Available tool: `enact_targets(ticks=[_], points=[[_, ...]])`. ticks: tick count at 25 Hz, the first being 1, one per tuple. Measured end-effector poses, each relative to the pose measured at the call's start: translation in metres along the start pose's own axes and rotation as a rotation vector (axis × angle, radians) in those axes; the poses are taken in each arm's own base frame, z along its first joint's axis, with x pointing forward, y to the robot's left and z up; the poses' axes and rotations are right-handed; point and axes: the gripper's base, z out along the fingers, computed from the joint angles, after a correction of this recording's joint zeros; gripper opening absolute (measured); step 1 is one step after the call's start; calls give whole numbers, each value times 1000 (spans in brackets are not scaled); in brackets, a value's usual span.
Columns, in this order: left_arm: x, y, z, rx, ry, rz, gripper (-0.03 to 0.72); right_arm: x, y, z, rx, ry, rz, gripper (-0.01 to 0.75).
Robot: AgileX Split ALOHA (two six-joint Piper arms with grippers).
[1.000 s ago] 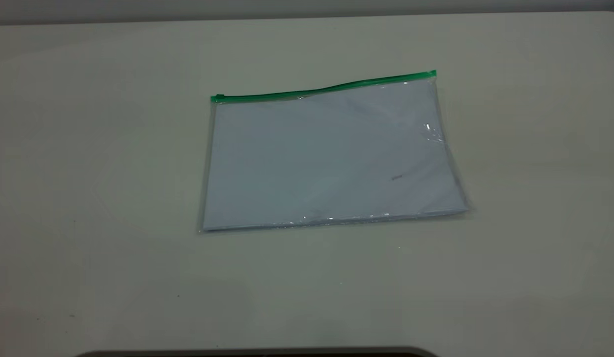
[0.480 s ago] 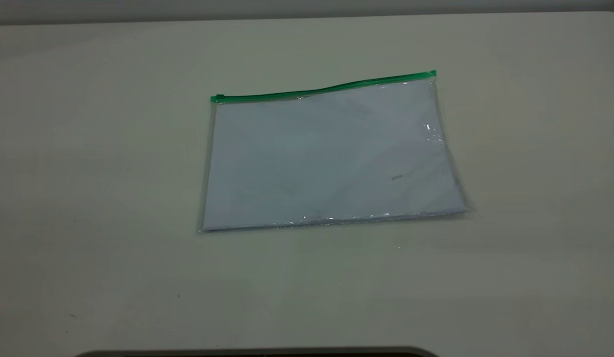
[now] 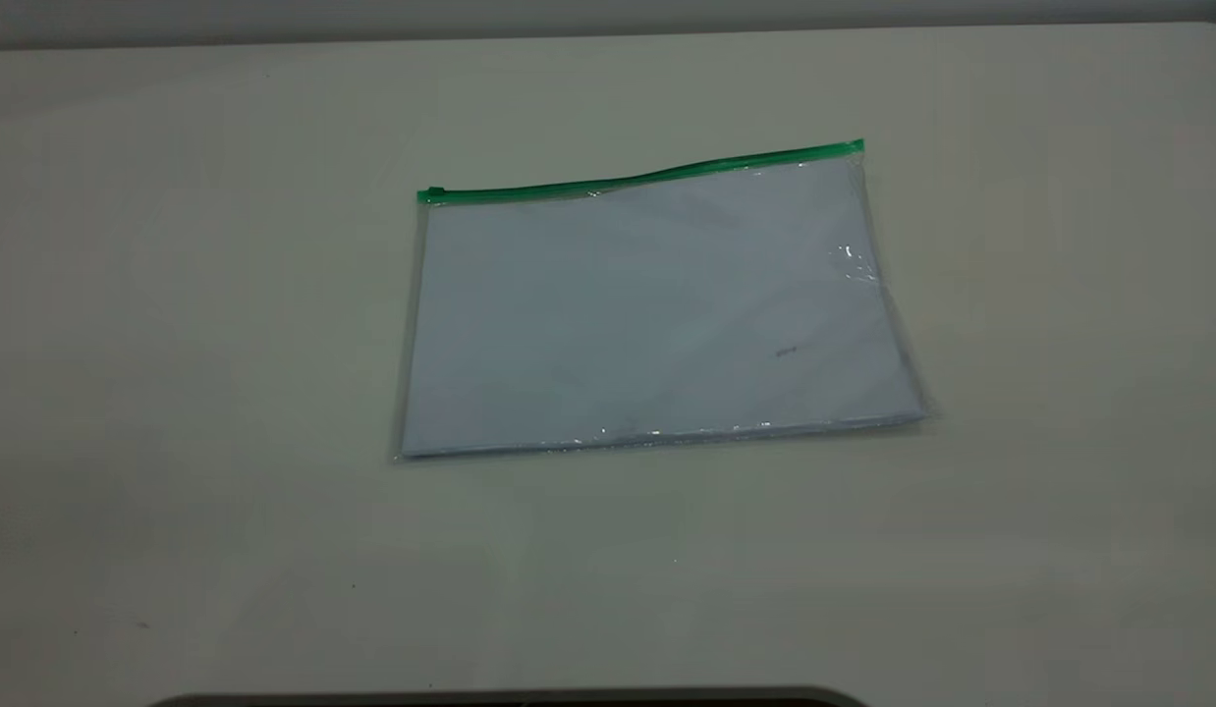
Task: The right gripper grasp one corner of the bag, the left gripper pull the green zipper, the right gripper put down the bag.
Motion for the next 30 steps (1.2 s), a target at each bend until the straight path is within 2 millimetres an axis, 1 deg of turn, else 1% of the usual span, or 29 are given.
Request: enact_targets(ticks=[4,9,18,24,30], points=[[1,2,2,-19,1,-29,590,2,-5,0,57,18,10,564],[1,4,2,-38,2,-54,590,4,-7,2,72,30,24,564],[1,4,2,-38,-1,-61,590,4,-7,2,76,31,29,564],[8,2,-4,-47,-70,-56,590,4,-7,2,77,32,28,564],[9,2,-5,-47,-77,-55,590,4,-7,2,77,32,28,564]])
